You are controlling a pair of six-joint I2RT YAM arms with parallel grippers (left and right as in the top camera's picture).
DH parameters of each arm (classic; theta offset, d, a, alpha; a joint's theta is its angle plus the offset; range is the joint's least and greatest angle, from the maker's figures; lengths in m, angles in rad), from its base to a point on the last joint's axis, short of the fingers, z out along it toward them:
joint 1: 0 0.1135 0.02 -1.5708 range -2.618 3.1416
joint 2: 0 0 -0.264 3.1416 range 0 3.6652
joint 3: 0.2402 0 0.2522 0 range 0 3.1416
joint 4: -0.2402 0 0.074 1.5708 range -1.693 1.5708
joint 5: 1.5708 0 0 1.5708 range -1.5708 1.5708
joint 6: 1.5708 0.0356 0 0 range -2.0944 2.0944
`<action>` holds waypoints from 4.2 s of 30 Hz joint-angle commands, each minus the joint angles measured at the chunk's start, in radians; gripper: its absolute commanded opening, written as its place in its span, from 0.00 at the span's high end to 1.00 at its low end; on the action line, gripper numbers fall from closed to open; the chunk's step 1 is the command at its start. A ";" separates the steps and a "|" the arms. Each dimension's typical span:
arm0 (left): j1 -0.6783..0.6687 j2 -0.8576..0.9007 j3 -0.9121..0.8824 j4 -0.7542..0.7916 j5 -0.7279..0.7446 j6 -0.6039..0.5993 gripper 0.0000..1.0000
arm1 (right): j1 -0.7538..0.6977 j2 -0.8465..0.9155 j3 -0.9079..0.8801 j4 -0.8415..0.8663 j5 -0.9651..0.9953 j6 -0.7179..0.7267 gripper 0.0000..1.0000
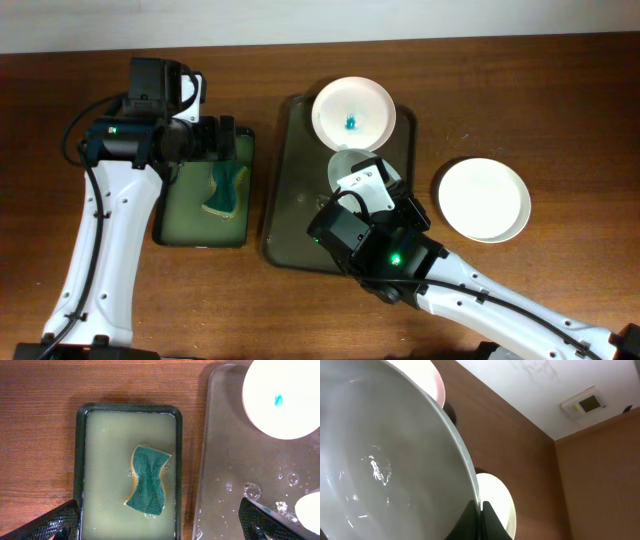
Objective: Clean dirty plates on tray and stack at the side
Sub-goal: 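Lift the cleaned plate with the right gripper and carry it right, then stack the plate onto the first cleaned plate and release, then grasp the last white plate's rim with the right gripper and pull it forward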
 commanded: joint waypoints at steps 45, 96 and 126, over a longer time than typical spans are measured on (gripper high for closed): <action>0.000 0.003 0.005 0.002 0.010 0.008 0.01 | -1.325 0.041 0.023 -0.041 -1.242 0.115 0.96; 0.000 0.003 0.005 0.002 0.010 0.008 0.00 | -0.784 0.728 0.356 0.404 -1.244 0.083 0.96; 0.000 0.003 0.005 0.002 0.010 0.008 0.01 | -0.540 0.505 0.324 -0.067 -1.195 -0.224 0.48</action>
